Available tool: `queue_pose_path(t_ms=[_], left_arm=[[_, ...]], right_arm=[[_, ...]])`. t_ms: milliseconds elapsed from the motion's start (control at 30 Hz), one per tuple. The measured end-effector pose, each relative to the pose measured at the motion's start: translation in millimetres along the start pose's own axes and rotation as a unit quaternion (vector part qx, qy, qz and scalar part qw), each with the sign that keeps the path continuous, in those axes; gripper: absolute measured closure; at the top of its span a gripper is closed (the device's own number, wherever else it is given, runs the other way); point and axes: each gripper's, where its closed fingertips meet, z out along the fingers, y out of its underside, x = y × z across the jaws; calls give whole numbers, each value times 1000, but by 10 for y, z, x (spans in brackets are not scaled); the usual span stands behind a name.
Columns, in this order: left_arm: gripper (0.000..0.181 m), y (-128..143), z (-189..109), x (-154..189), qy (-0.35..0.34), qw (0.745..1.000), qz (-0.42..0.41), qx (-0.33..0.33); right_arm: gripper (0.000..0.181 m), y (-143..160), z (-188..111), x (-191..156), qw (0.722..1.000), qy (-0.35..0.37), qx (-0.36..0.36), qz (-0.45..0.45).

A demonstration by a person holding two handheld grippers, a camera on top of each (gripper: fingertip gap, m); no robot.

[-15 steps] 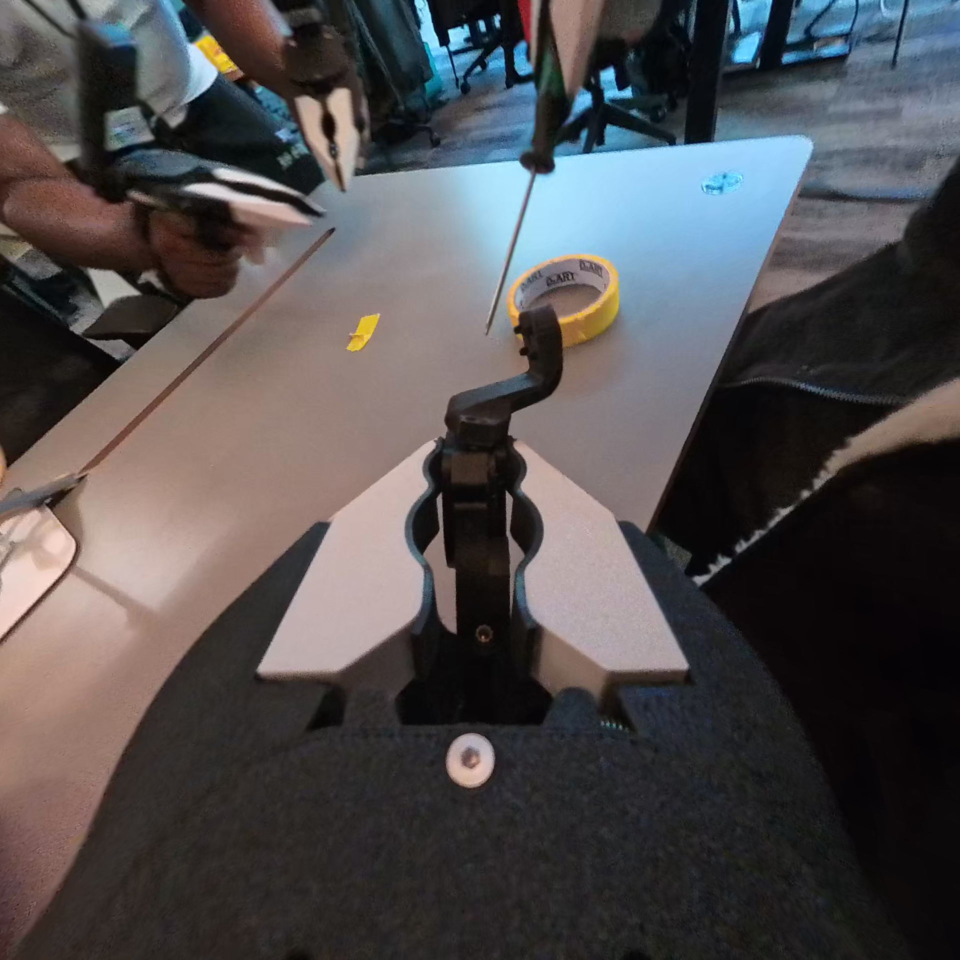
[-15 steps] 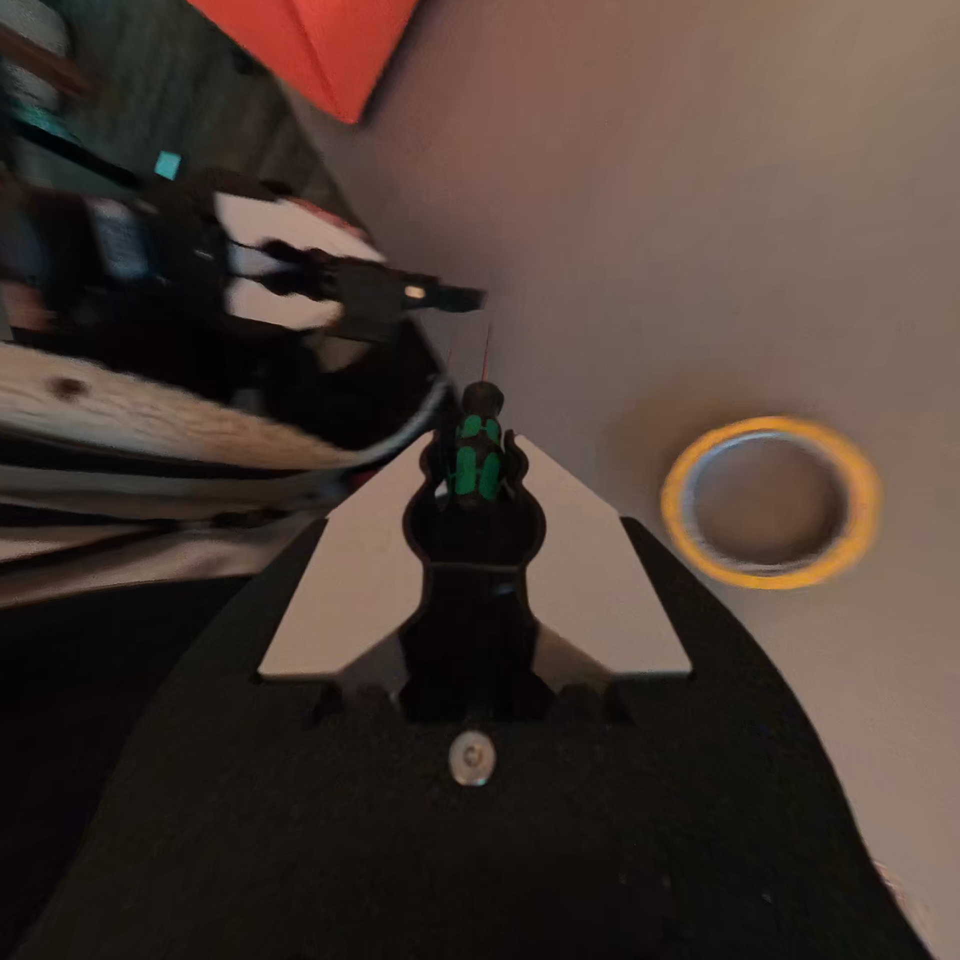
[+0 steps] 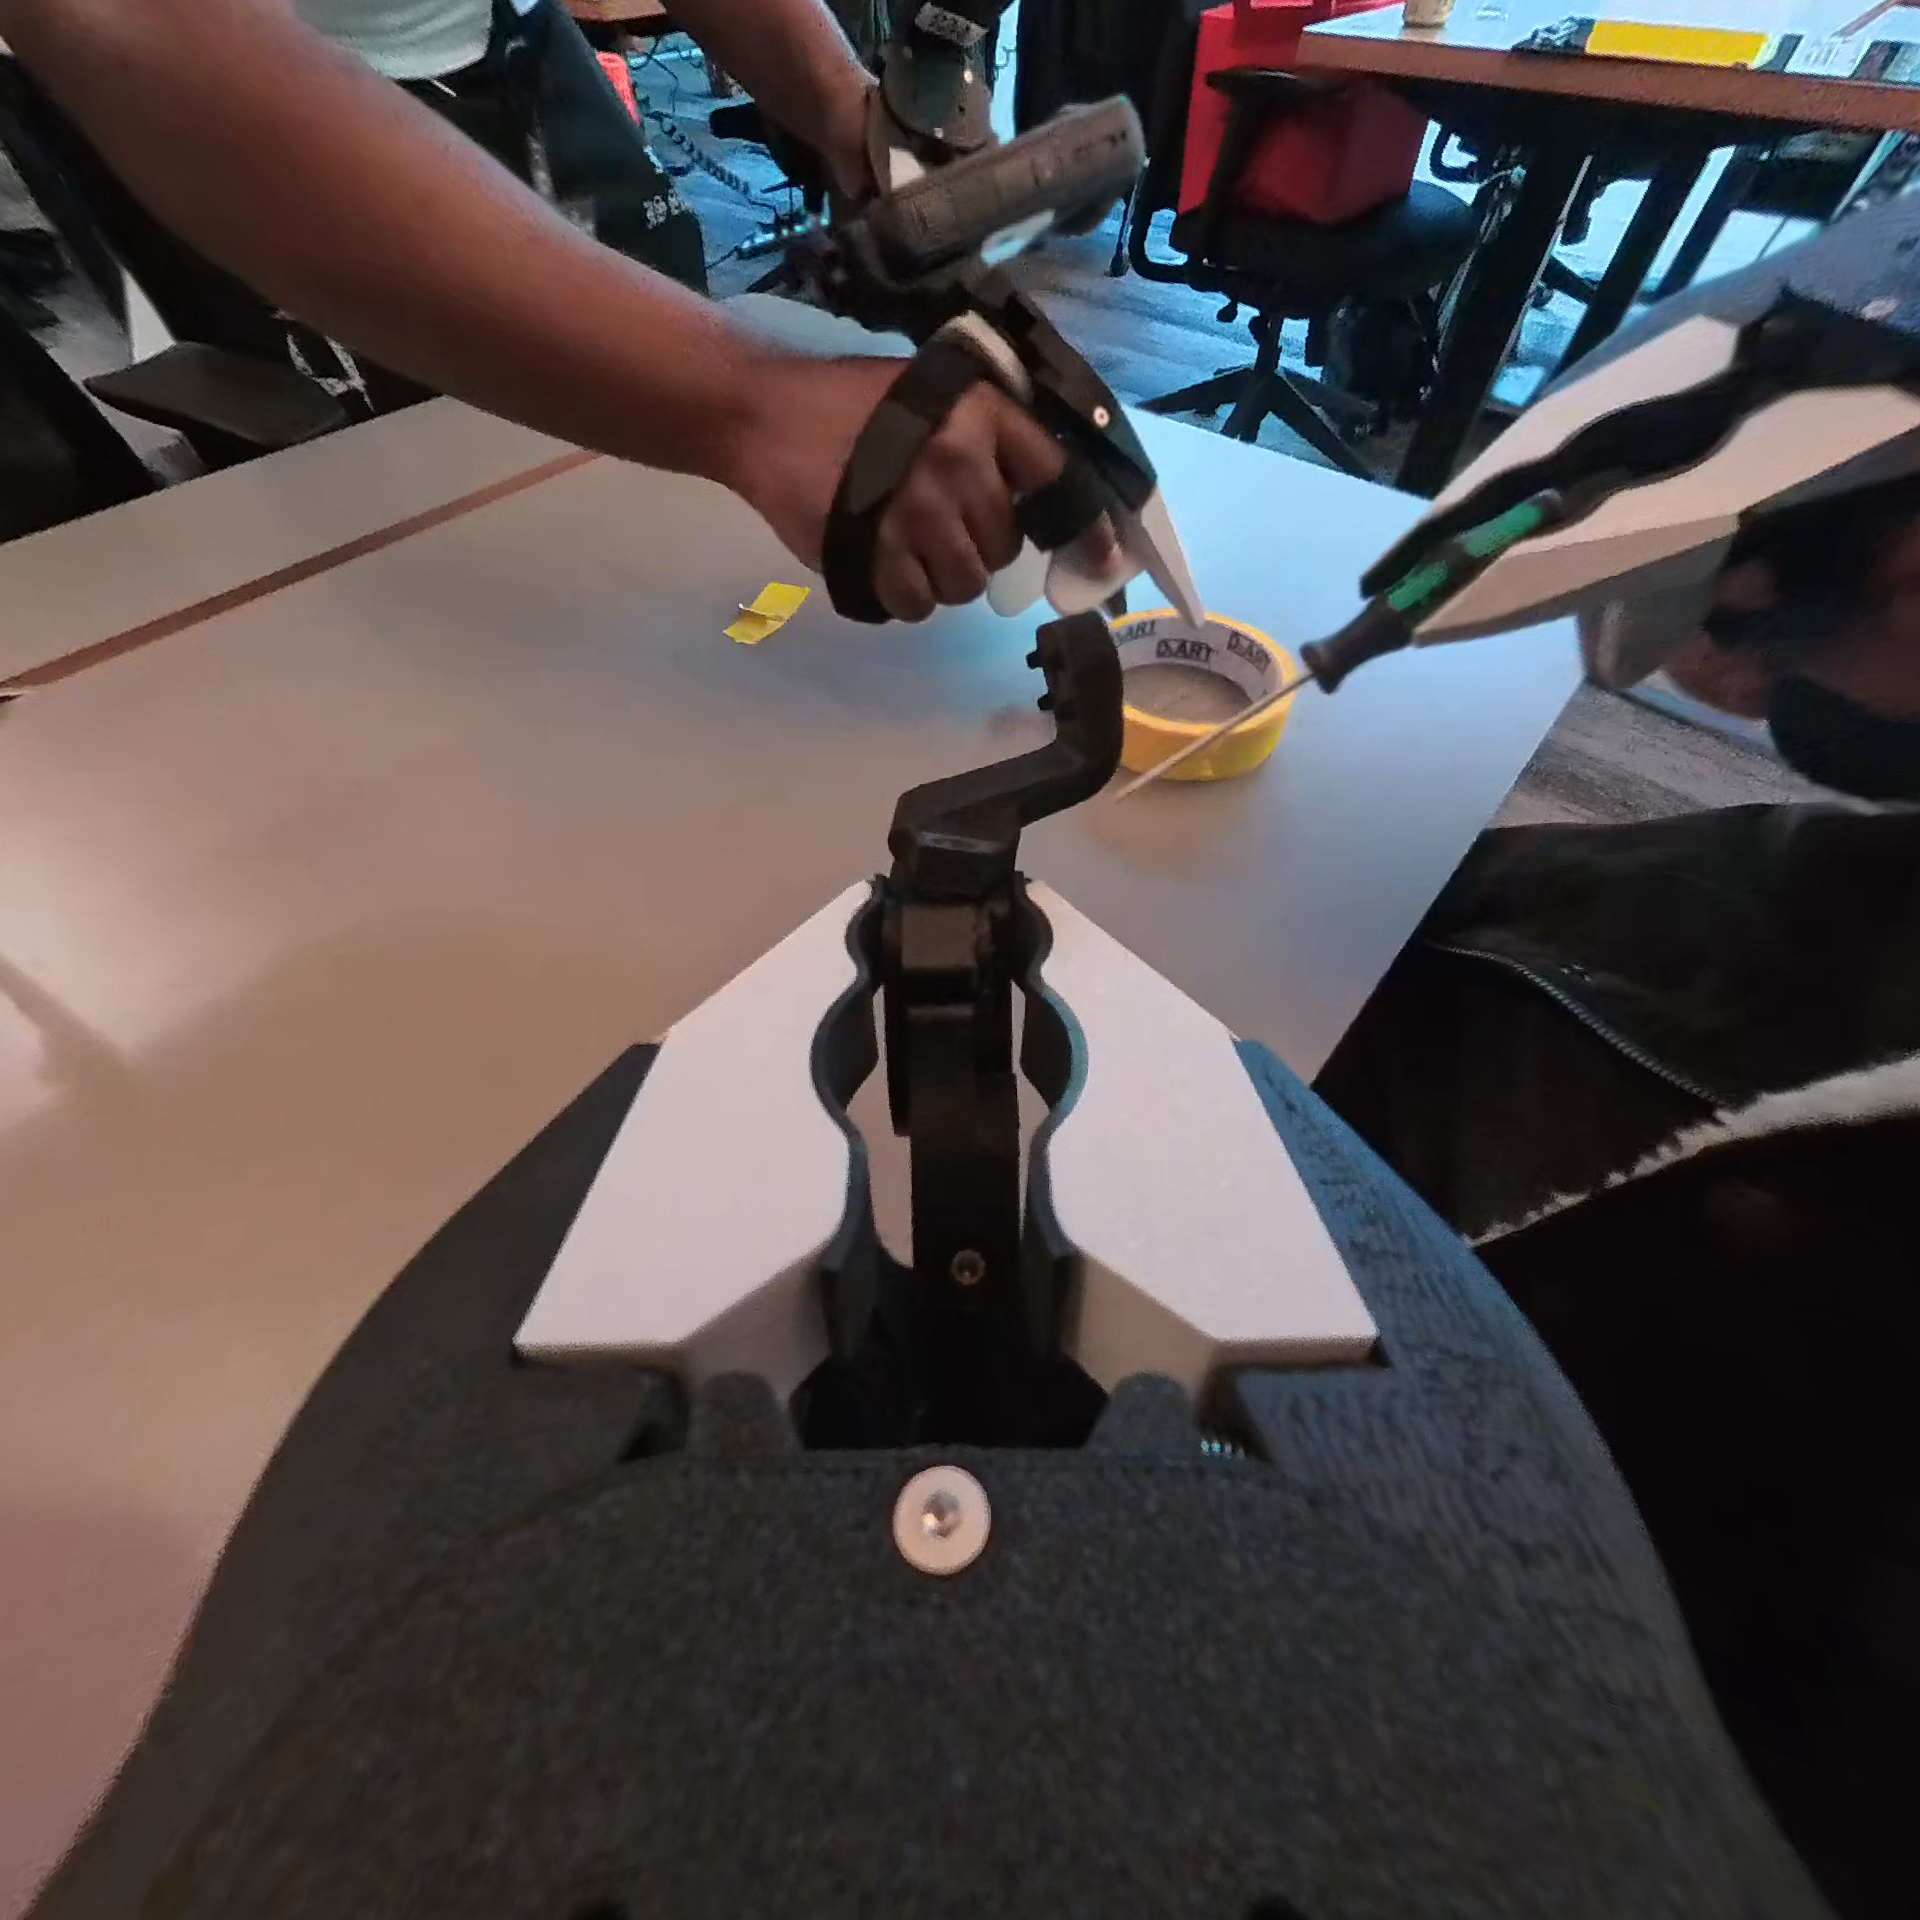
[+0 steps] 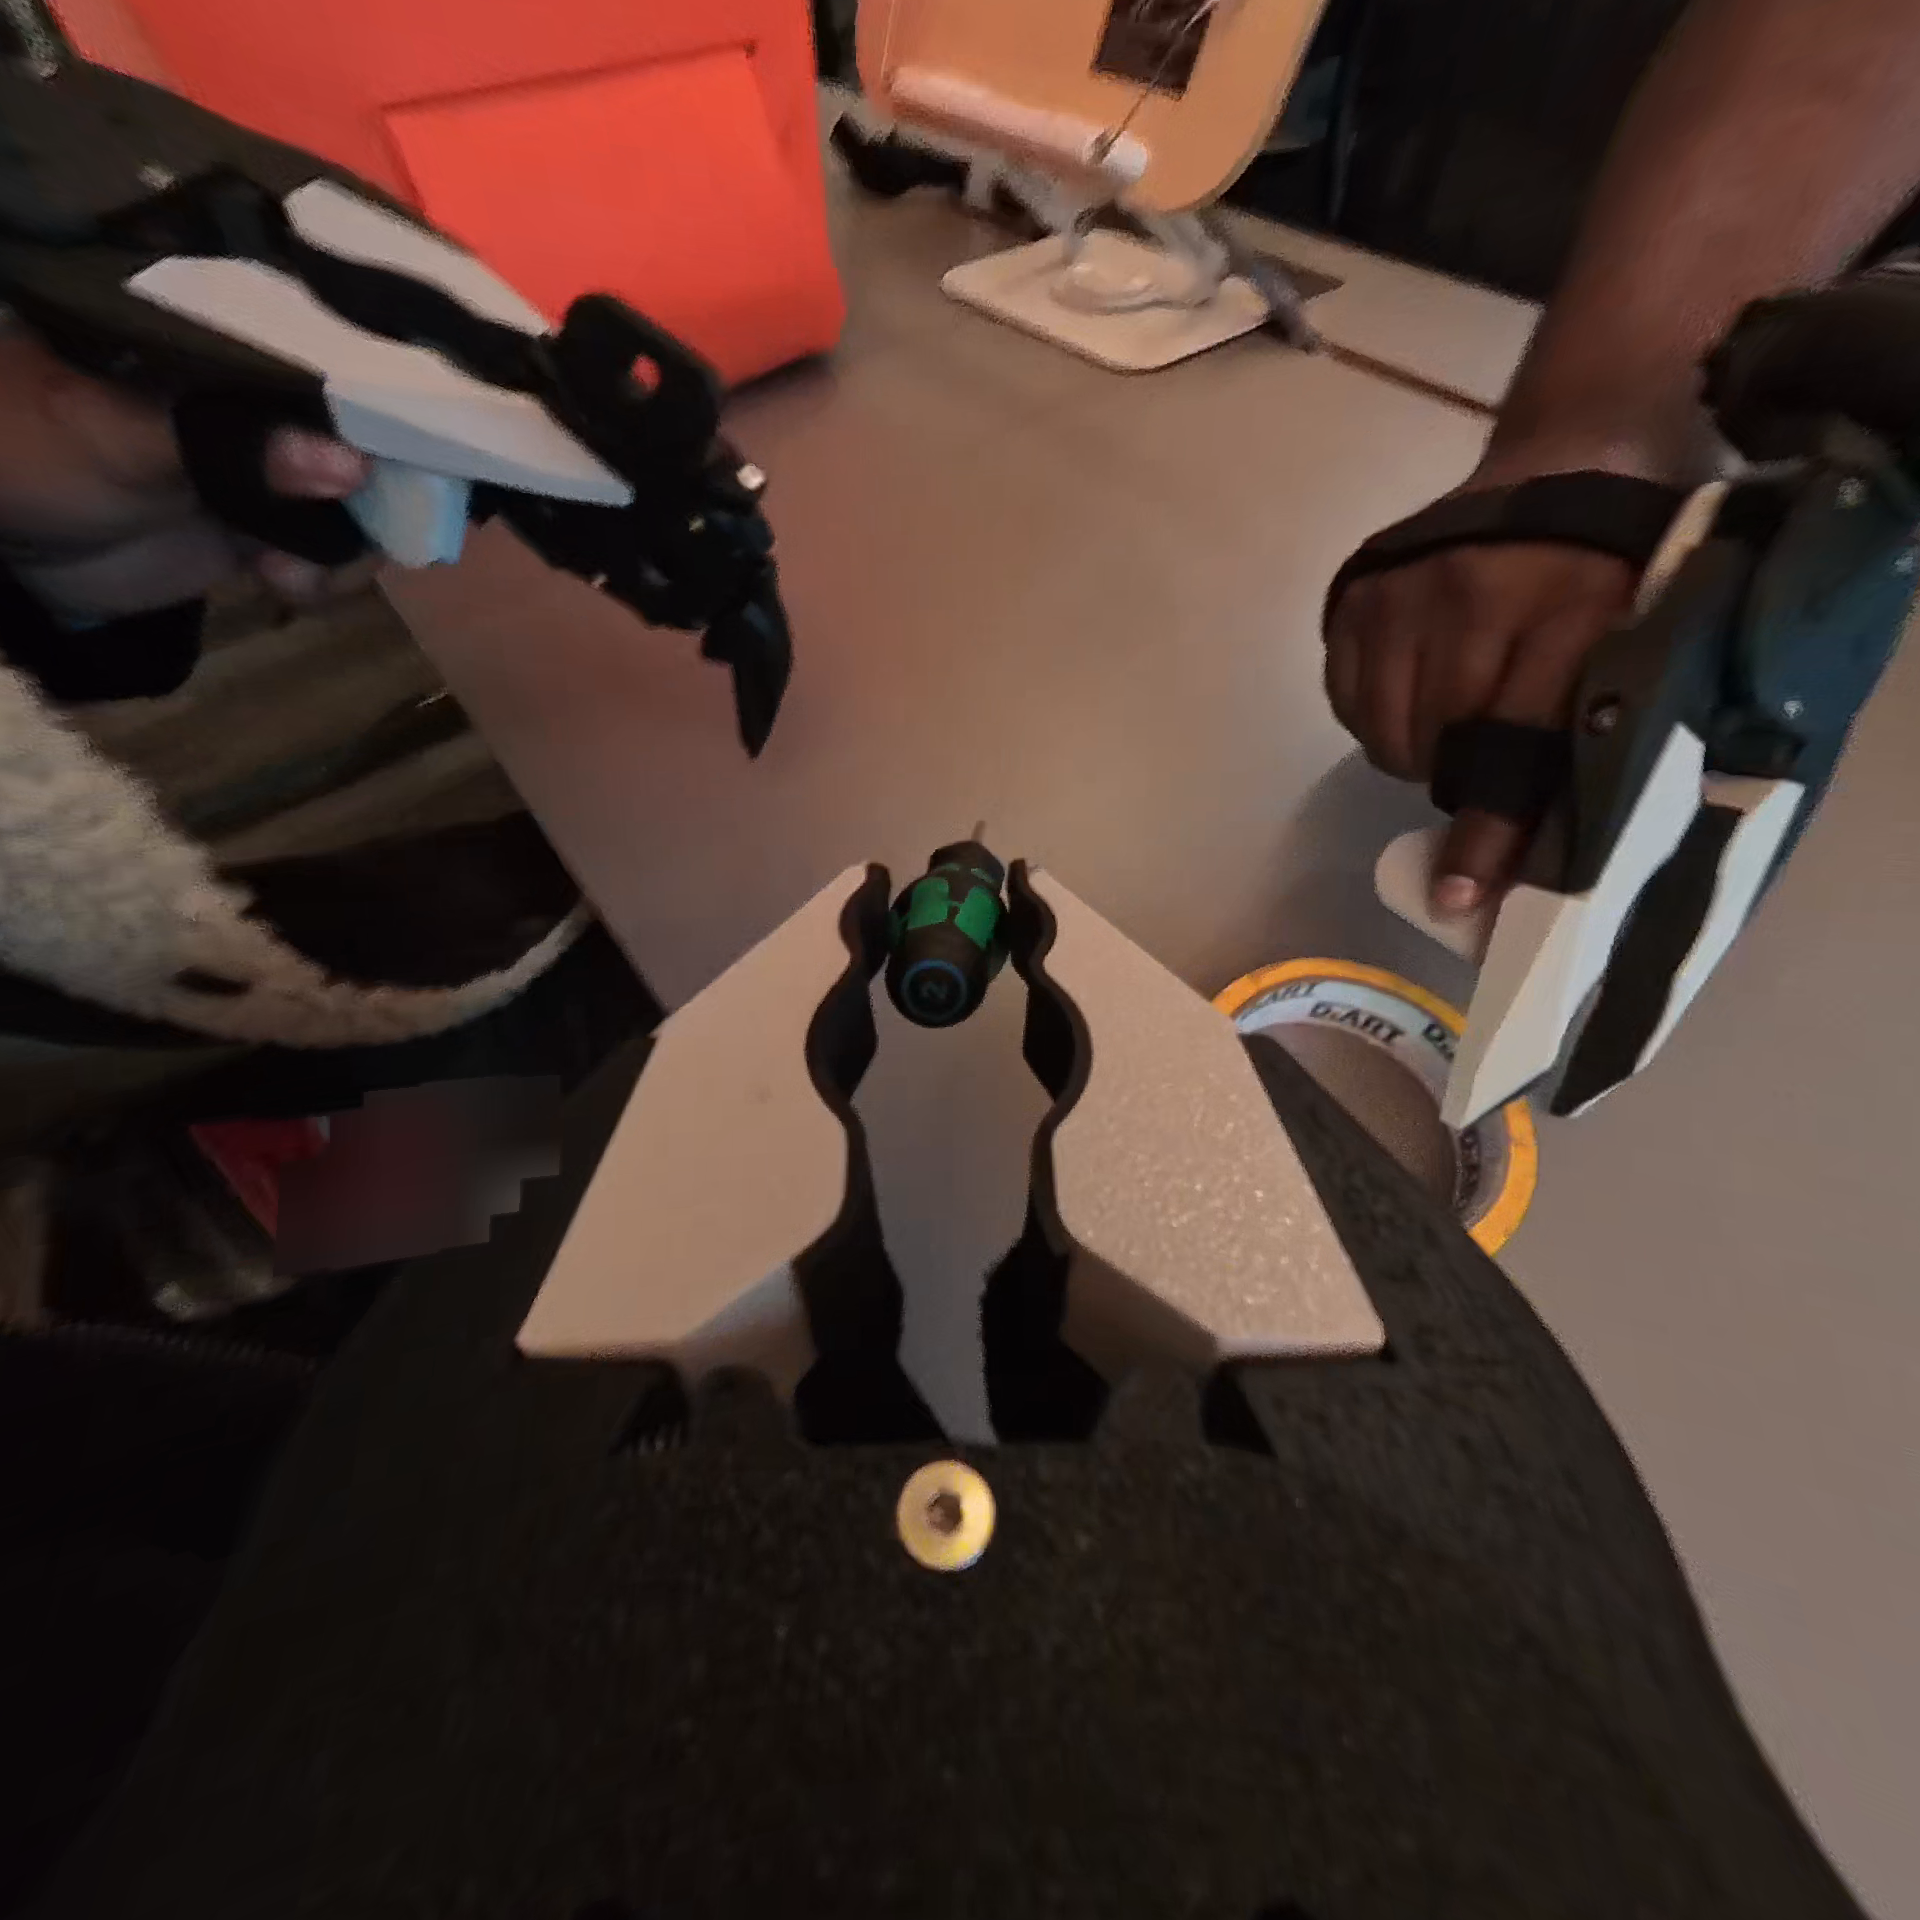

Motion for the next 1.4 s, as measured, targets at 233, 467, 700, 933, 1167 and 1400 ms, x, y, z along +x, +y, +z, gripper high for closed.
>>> queue_pose_path(t_ms=[233,467,700,933,1167,1400], left_arm=[[159,-21,-58,71,6,1000,-3,-1],[159,-26,-73,140,14,1000,3,-4],[159,-23,-53,121,24,1000,-11,-2],[159,1,-92,120,18,1000,3,-8],[159,27,-85,145,16,1000,8,-16],[159,21,-10,259,37,999,0,-18]], right_arm=[[159,32,-277,247,999,12,-26,28],[159,25,-326,428,997,26,-4,70],[159,38,-255,906,993,119,1,14],[159,141,-577,938,993,99,-15,55],[159,190,-877,748,994,60,12,85],[159,68,-1195,627,991,84,71,72]])
